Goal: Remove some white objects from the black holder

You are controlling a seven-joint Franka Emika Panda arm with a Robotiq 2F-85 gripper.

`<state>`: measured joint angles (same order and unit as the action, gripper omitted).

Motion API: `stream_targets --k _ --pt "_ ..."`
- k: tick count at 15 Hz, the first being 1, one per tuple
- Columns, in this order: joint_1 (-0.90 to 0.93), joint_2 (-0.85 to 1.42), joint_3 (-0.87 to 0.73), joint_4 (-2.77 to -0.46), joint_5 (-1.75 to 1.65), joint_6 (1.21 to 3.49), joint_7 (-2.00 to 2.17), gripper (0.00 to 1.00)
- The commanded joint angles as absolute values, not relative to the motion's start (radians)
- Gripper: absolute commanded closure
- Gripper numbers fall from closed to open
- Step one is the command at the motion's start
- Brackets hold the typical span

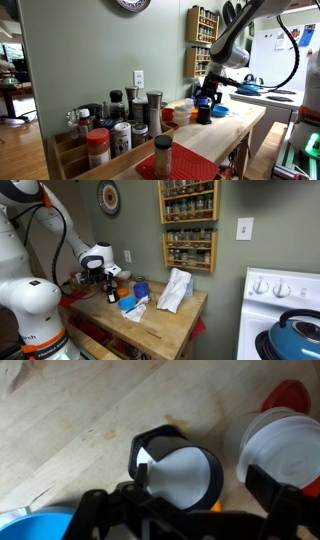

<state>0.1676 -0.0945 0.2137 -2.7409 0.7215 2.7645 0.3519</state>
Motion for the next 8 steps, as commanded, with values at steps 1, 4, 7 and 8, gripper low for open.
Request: stream_targets --k 1,4,7,8 --pt "0.182 -0.115 0.202 -2.758 0.732 2.777 0.341 0.00" --pt "0.183 -0.117 0.202 -2.757 0.732 2.776 0.341 0.00" --pt "0.182 -0.123 0.202 -2.757 0.731 2.773 0.343 0.00" --pt "0.181 -0.127 0.202 -2.757 0.728 2.772 0.345 0.00"
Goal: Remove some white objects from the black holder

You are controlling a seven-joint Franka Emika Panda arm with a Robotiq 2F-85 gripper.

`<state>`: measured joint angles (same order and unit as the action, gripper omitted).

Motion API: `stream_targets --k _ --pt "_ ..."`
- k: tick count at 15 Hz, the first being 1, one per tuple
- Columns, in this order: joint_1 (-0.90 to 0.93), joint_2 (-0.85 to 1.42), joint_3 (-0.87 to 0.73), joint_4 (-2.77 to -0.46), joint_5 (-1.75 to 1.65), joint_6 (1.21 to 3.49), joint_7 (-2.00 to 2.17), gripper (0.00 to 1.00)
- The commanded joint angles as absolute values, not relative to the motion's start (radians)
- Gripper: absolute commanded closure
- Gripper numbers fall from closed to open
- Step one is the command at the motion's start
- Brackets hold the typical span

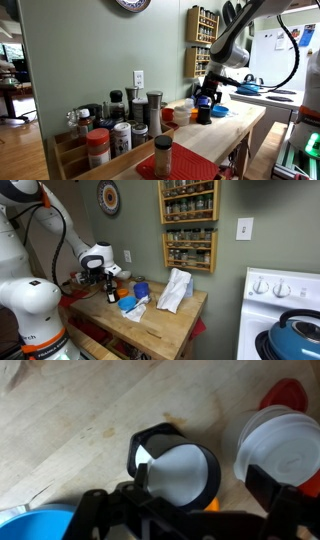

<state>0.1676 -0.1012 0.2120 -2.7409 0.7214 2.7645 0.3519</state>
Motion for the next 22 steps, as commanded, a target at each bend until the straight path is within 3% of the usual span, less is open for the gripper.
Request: stream_targets --k 1,22 --pt "0.181 -0.130 0.201 -2.757 0.728 2.771 0.345 0.00" --pt "0.195 -0.190 0.164 -2.755 0.918 2.701 0.189 0.00"
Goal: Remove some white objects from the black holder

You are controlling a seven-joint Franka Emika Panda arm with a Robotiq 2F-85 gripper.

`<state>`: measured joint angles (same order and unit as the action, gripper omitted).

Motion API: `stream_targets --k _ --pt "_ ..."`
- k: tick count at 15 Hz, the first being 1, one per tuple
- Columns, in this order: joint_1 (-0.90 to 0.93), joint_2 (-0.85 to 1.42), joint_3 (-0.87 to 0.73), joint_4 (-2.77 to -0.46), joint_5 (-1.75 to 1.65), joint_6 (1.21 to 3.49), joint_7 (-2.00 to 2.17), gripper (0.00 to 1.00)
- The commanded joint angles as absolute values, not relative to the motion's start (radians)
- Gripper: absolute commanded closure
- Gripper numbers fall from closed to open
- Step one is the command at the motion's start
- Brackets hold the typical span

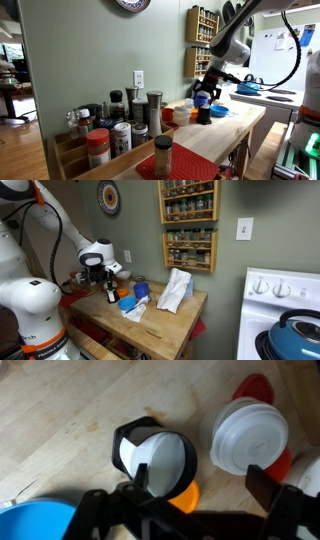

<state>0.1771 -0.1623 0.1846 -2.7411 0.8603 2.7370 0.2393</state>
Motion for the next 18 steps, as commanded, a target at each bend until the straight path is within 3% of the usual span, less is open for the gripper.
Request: stream_targets --k 1,5,6,10,16,17,18 --pt "0.195 -0.192 0.162 -2.755 0.932 2.695 0.178 0.00" --pt "0.189 -0.193 0.160 -2.755 0.960 2.680 0.149 0.21" --pt "0.188 -0.193 0.159 -2.755 0.962 2.678 0.147 0.35" --pt "0.182 -0.192 0.156 -2.755 0.956 2.680 0.147 0.53" --pt "0.169 -0.207 0.150 -2.755 0.931 2.684 0.167 0.36" --pt "0.168 -0.210 0.148 -2.755 0.929 2.684 0.167 0.42" --pt "0.166 -0.213 0.147 -2.755 0.927 2.685 0.169 0.56"
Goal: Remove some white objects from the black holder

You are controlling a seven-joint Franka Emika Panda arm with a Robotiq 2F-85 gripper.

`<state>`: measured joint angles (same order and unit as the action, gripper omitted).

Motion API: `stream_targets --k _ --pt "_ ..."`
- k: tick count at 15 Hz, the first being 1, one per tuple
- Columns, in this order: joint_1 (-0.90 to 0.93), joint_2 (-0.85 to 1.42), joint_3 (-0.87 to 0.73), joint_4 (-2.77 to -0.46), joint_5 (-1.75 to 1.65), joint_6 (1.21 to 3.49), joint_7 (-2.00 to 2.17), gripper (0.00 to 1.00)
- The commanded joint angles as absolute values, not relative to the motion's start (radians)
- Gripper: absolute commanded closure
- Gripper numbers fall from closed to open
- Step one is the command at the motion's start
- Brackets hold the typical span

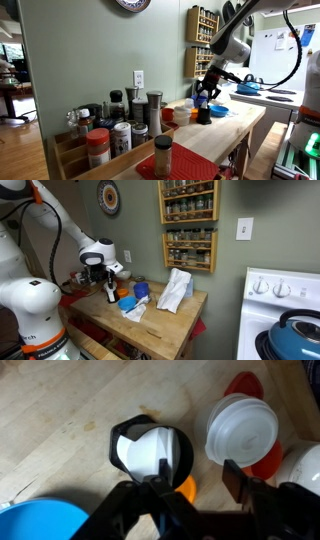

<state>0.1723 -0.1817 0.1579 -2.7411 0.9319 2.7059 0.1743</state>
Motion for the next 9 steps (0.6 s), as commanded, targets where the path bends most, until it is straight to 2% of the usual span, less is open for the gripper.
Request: stream_targets --k 1,2,4,9 --pt "0.164 -0.214 0.146 -2.755 0.925 2.685 0.170 0.59" --pt "0.163 -0.215 0.146 -2.755 0.922 2.685 0.173 0.67" --pt "0.161 -0.216 0.146 -2.754 0.917 2.685 0.175 0.73" --pt "0.156 -0.208 0.148 -2.754 0.896 2.684 0.189 0.68"
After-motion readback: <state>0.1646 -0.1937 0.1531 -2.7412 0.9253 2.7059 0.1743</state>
